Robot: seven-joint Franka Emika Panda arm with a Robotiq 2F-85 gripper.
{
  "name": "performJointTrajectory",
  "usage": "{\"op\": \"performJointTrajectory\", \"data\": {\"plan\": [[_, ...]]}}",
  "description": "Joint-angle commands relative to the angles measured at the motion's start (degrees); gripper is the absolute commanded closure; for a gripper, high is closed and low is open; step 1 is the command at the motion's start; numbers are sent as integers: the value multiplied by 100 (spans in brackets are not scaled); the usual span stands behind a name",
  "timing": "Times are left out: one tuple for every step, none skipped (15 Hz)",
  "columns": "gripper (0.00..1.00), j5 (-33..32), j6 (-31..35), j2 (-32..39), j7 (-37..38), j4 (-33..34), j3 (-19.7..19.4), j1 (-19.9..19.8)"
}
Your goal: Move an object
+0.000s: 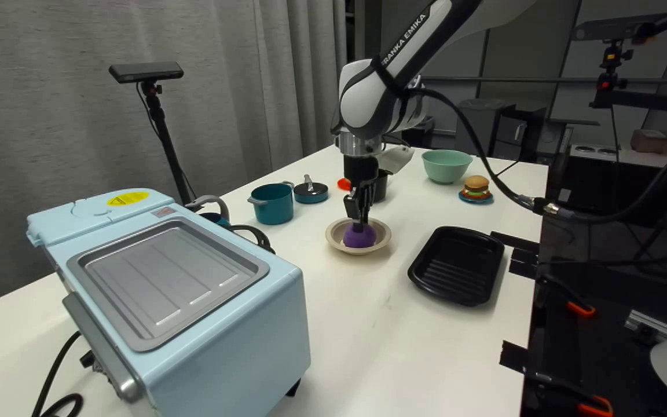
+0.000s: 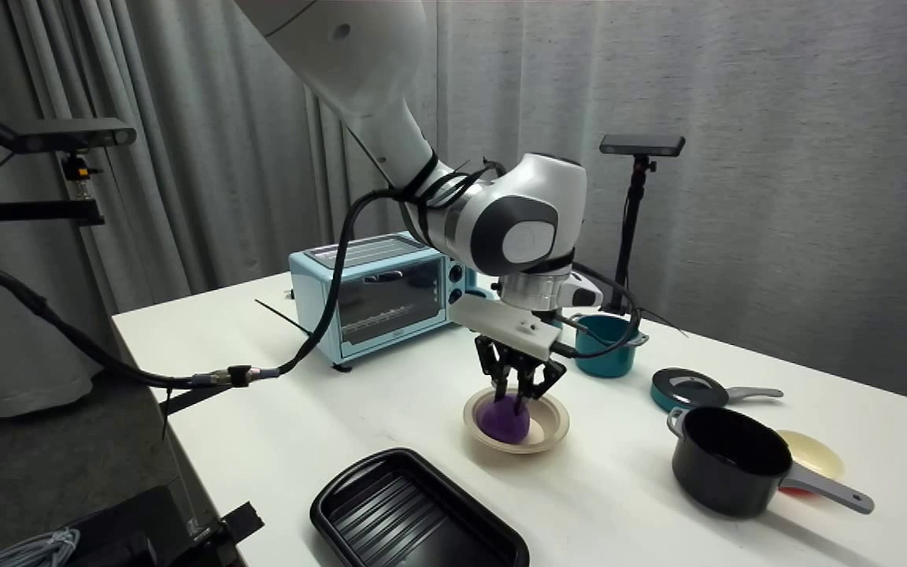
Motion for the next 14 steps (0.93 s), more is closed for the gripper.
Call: {"op": "performJointTrajectory", "data": {"plan": [[36,281,30,-286,-224,-155,53,-200],[27,321,-5,-311,-226,-119,48,-226],[20,371,-24,-350,-242,-95,49,-257],[14,420,-23,-384,-246,-82,47,-280],[5,461,-44,-412,-246,-63,41,-295],[1,498,-43,-442,-239,-59,34,-306],[0,523,-14,-470,-223,-66,22,-307],[0,548,-24,-495,-215,-68,13,-310],[0,565,-22,-520,-218,-71,6,-313],[0,577,-22,-548,-215,-76,-1,-312],[0,573,-21,-570,-204,-79,-12,-305],[0,564,-21,-591,-201,-87,-21,-299],[0,528,-46,-607,-179,-89,-42,-288],[0,499,-98,-618,-176,-85,-57,-284]]}}
